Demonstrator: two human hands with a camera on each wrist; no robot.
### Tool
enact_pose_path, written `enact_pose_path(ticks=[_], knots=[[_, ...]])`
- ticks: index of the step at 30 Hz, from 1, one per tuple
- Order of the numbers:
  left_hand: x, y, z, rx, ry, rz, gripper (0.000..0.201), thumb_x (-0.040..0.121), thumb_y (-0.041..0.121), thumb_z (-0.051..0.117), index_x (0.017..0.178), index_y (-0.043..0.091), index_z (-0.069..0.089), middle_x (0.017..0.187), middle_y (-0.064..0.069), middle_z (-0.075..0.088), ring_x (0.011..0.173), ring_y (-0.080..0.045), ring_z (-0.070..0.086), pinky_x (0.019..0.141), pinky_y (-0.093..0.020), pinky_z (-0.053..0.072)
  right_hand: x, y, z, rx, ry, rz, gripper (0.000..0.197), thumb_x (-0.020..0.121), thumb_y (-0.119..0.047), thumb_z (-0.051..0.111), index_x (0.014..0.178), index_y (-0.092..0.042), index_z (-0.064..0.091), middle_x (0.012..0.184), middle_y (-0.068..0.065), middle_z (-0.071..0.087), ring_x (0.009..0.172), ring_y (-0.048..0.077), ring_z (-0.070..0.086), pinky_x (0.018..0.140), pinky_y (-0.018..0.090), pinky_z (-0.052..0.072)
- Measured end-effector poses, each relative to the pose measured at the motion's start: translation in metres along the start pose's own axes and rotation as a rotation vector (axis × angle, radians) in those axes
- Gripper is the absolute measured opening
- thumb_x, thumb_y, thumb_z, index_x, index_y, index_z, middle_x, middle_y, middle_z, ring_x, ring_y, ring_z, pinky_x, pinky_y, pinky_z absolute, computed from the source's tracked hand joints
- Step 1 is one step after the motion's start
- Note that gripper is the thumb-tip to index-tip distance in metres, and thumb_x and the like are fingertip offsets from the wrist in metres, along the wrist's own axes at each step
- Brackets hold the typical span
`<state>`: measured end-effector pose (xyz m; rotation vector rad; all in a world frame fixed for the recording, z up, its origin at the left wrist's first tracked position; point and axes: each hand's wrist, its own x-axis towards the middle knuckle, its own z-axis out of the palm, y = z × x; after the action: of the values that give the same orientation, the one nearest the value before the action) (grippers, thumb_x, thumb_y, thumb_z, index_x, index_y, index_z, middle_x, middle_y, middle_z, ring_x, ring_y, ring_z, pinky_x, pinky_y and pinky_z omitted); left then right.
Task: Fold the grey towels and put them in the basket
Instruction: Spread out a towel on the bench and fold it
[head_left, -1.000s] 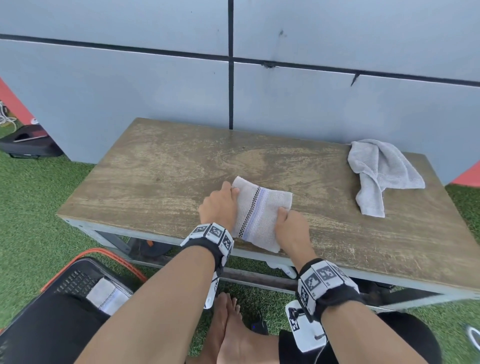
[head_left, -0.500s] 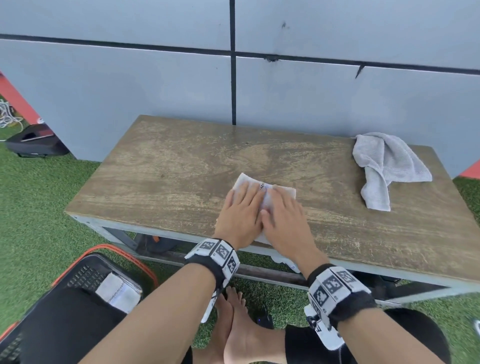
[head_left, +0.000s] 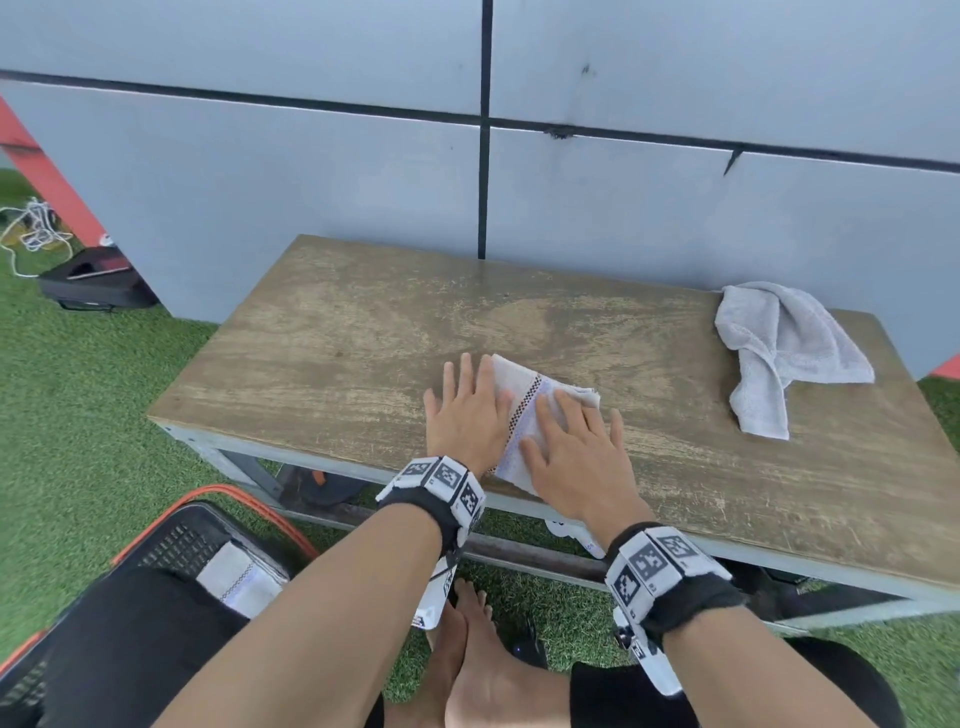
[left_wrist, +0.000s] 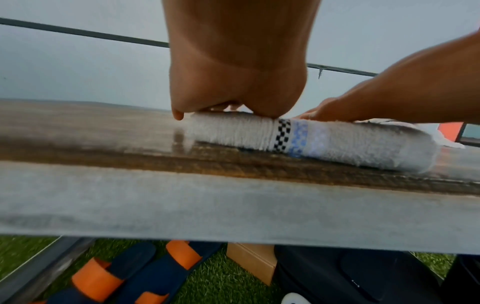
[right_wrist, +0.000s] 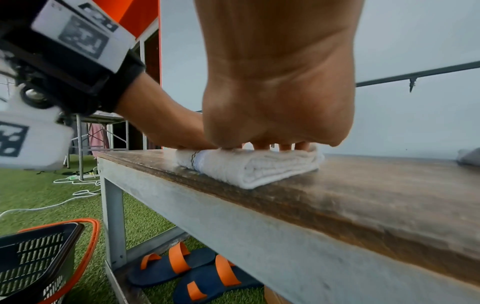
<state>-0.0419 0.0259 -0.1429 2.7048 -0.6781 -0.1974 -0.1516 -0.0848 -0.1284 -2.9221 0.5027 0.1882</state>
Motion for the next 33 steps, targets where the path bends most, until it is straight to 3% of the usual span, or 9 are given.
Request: enact_pose_path(ticks=[5, 8, 10, 14, 18, 21, 25, 29, 33], knots=[[-0.028, -0.020, 0.008, -0.173, 0.149, -0.042, 0.073, 0.099, 0.057, 0.040, 0.154, 0.011, 0.025, 0.162, -0.019, 0.023, 0.152, -0.033, 0.018, 0.122, -0.049, 0.019, 0.003, -0.009, -0.019, -0.120, 0.043, 0.008, 0.061, 0.100, -0.047, 0.028, 0.148, -0.011, 0.040, 0.146, 0.013, 0.042, 0.133, 0.031, 0.041, 0.114, 0.046, 0.030], [-0.036, -0.034, 0.013, -0.262, 0.143, 0.029, 0.079, 0.097, 0.054, 0.049, 0.154, 0.008, 0.022, 0.161, -0.016, 0.026, 0.151, -0.031, 0.019, 0.123, -0.046, 0.020, 0.002, -0.017, -0.032, -0.160, -0.011, 0.038, 0.048, 0.097, -0.043, 0.033, 0.117, -0.009, 0.060, 0.127, 0.017, 0.051, 0.113, 0.032, 0.052, 0.104, 0.044, 0.038], [-0.038, -0.037, 0.011, -0.333, 0.140, 0.028, 0.086, 0.096, 0.053, 0.052, 0.157, 0.005, 0.015, 0.163, -0.014, 0.022, 0.152, -0.028, 0.019, 0.123, -0.044, 0.020, -0.002, -0.020, -0.036, -0.190, -0.047, 0.036, 0.035, 0.097, -0.041, 0.036, 0.095, -0.012, 0.056, 0.119, 0.017, 0.053, 0.091, 0.030, 0.054, 0.094, 0.042, 0.041], [-0.038, -0.033, 0.004, -0.270, 0.107, -0.047, 0.084, 0.093, 0.057, 0.056, 0.153, 0.005, 0.027, 0.165, -0.014, 0.017, 0.153, -0.025, 0.015, 0.124, -0.040, 0.015, -0.012, -0.018, -0.035, -0.143, -0.034, 0.037, 0.027, 0.098, -0.038, 0.039, 0.087, -0.015, 0.049, 0.113, 0.016, 0.053, 0.068, 0.023, 0.046, 0.075, 0.037, 0.040], [-0.042, -0.019, -0.004, -0.139, 0.115, -0.146, 0.058, 0.090, 0.059, 0.057, 0.118, 0.009, 0.057, 0.152, -0.014, 0.037, 0.144, -0.029, 0.029, 0.119, -0.045, 0.026, -0.019, -0.011, -0.027, -0.029, 0.031, 0.020, 0.027, 0.098, -0.034, 0.039, 0.084, -0.014, 0.050, 0.104, 0.014, 0.054, 0.074, 0.026, 0.051, 0.082, 0.039, 0.047], [-0.044, -0.009, -0.016, -0.156, 0.055, -0.165, 0.037, 0.090, 0.052, 0.062, 0.087, 0.016, 0.053, 0.138, -0.010, 0.043, 0.132, -0.027, 0.038, 0.112, -0.045, 0.034, -0.023, -0.009, -0.019, -0.026, 0.065, 0.014, 0.030, 0.098, -0.035, 0.037, 0.085, -0.013, 0.053, 0.102, 0.012, 0.052, 0.080, 0.027, 0.055, 0.084, 0.042, 0.051], [-0.048, -0.007, -0.023, -0.208, -0.009, -0.158, 0.032, 0.082, 0.046, 0.068, 0.085, 0.016, 0.055, 0.126, -0.010, 0.053, 0.124, -0.030, 0.046, 0.104, -0.048, 0.043, -0.035, -0.007, -0.011, 0.054, 0.056, 0.000, 0.025, 0.099, -0.033, 0.037, 0.094, -0.014, 0.051, 0.105, 0.008, 0.043, 0.091, 0.026, 0.051, 0.085, 0.038, 0.048], [-0.059, -0.007, -0.032, -0.558, -0.097, -0.102, 0.018, 0.083, 0.029, 0.067, 0.078, 0.013, 0.060, 0.079, -0.005, 0.065, 0.075, -0.022, 0.065, 0.059, -0.029, 0.049, -0.042, 0.002, -0.012, 0.268, 0.019, 0.012, 0.034, 0.098, -0.033, 0.046, 0.126, -0.015, 0.052, 0.123, 0.008, 0.042, 0.104, 0.028, 0.053, 0.089, 0.040, 0.051], [-0.078, 0.000, -0.054, -0.794, -0.202, 0.034, 0.013, 0.091, 0.017, 0.060, 0.095, 0.005, 0.063, 0.083, -0.017, 0.068, 0.069, -0.024, 0.064, 0.062, -0.029, 0.046, -0.045, 0.007, -0.021, 0.554, 0.094, 0.146, 0.049, 0.099, -0.034, 0.053, 0.140, -0.009, 0.044, 0.137, 0.016, 0.043, 0.124, 0.031, 0.045, 0.100, 0.043, 0.042]])
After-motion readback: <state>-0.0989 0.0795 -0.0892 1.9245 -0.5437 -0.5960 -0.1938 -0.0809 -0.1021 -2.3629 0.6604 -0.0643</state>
